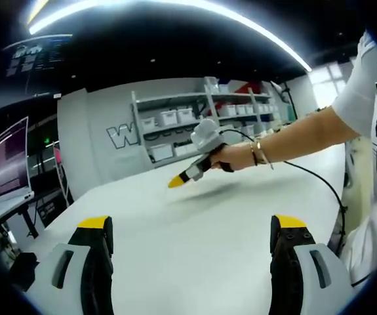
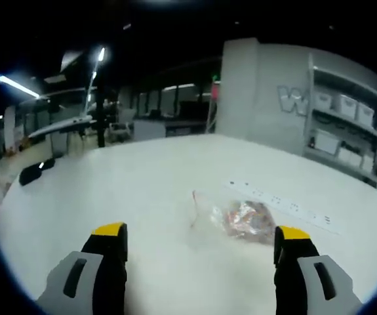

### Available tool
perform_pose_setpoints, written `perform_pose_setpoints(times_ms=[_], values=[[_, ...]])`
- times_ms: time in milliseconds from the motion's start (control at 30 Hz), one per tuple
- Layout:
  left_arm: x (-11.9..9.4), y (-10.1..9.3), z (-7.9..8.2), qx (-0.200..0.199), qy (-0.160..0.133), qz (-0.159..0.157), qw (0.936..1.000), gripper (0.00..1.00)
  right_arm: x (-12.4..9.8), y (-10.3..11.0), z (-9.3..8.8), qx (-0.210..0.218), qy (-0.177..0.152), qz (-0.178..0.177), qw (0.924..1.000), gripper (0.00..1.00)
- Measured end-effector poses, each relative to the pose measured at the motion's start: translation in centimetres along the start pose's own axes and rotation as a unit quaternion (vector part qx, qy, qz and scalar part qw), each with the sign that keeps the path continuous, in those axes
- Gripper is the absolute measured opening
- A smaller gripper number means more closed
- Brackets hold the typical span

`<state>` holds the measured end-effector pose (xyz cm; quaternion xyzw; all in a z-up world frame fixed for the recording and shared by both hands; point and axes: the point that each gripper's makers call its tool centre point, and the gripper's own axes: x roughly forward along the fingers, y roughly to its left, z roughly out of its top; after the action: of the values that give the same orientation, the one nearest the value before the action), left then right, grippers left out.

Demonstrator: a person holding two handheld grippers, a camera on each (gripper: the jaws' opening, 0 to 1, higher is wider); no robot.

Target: Open the resealable bag by pulling the two sides of the seal apart until the entire bag opening is separated and visibly accessible.

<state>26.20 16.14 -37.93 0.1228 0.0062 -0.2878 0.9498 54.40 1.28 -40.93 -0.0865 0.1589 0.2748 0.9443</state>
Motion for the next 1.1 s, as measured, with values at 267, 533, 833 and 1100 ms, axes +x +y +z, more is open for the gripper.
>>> perform_pose_setpoints(times_ms=[267,533,833,1100], values=[[-0.3,-0.4,0.2,0.004,0.001,0.0,1.0,0.99,-1.2,0.7,-0.4,0.01,-0.006,0.007,0.9999,0.99],[-0.3,-0.7,0.3,0.008,0.002,-0.002,1.0,0.99,-2.1,0.7,0.0,0.018,-0.016,0.007,0.9997,0.98],[-0.5,-0.9,0.5,0.009,-0.001,-0.003,1.0,0.99,-3.3,1.1,-0.6,0.028,-0.02,0.012,0.9993,0.98],[-0.7,-1.0,0.4,0.007,-0.001,-0.003,1.0,0.99,-4.7,1.7,-0.3,0.032,-0.034,0.016,0.9988,0.97]])
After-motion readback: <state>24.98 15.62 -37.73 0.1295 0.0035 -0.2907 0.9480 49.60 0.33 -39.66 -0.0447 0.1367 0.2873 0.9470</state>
